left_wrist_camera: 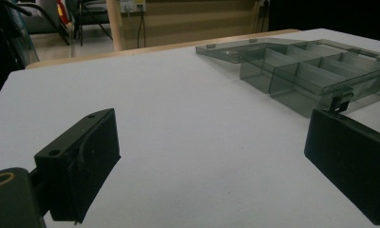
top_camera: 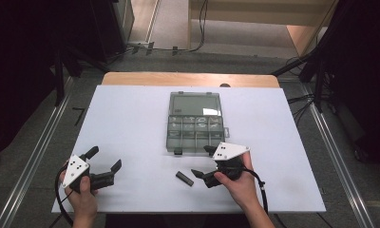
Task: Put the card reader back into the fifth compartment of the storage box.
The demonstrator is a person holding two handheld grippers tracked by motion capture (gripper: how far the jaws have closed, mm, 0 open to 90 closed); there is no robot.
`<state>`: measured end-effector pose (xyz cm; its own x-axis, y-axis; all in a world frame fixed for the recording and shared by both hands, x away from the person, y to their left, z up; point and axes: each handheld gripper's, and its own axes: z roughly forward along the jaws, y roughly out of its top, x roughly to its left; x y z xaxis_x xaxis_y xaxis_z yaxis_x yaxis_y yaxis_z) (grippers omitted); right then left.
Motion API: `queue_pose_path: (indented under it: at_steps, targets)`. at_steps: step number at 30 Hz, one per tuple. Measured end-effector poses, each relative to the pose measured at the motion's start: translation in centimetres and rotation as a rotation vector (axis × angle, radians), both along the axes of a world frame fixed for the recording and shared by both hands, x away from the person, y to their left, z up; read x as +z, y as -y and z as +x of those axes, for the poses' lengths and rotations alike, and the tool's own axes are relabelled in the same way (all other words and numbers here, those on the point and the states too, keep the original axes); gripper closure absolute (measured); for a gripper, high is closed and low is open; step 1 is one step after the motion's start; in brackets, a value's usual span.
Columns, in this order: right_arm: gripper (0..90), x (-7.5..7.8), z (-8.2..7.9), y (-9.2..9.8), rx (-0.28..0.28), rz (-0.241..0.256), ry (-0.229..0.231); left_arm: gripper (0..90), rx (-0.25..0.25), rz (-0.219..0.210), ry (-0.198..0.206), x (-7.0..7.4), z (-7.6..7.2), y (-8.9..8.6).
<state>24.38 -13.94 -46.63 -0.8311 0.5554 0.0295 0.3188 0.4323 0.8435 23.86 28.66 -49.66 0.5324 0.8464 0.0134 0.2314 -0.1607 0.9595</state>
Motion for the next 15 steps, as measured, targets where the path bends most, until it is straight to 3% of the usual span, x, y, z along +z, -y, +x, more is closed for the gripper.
queue_pose_path:
  at_steps: [15]
  targets:
    - [11.8, -0.6, 0.0, -1.4, 0.017, -0.022, -0.024, 4.3, -0.009, -0.005, -0.002, 0.0, 0.0, -0.1]
